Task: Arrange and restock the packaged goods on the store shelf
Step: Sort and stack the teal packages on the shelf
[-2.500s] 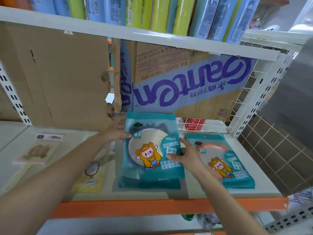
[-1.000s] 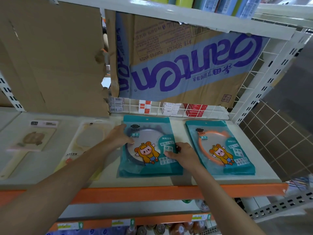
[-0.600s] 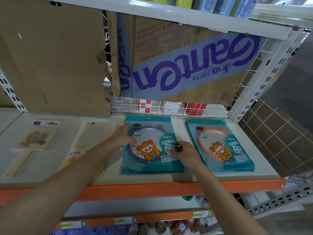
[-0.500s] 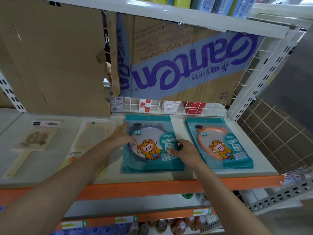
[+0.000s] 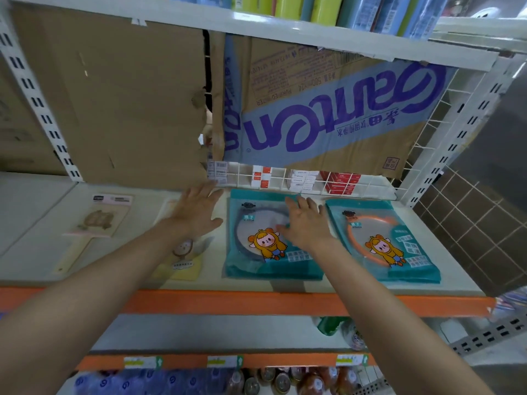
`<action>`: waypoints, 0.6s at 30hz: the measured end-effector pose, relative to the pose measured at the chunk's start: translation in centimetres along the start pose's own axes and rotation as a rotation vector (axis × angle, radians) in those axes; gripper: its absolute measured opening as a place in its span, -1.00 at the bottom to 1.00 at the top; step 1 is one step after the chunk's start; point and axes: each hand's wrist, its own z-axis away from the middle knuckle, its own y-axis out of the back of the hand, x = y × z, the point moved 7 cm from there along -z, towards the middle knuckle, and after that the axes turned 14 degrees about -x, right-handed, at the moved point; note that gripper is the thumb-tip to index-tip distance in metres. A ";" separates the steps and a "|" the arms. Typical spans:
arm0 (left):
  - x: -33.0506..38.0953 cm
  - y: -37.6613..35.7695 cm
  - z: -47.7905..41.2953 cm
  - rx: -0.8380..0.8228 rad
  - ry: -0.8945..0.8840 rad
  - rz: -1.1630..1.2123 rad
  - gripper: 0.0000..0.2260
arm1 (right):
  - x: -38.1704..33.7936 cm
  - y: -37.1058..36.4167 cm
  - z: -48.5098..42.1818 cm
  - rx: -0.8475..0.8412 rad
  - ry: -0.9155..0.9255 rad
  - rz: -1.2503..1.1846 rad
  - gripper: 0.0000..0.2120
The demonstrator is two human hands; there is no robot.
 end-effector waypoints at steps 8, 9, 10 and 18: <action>-3.1 -0.9 5.9 -0.071 0.197 0.047 -0.39 | -5.5 -0.5 0.4 0.023 0.170 0.050 -0.39; -3.7 -0.9 6.9 -0.060 0.217 0.053 -0.39 | -6.4 -0.4 0.5 0.023 0.188 0.060 -0.39; -4.4 -0.9 7.9 -0.050 0.237 0.061 -0.38 | -7.4 -0.4 0.6 0.017 0.207 0.068 -0.38; -12.2 -0.5 15.5 0.003 0.402 0.098 -0.42 | -18.6 -0.1 1.8 -0.045 0.383 0.110 -0.33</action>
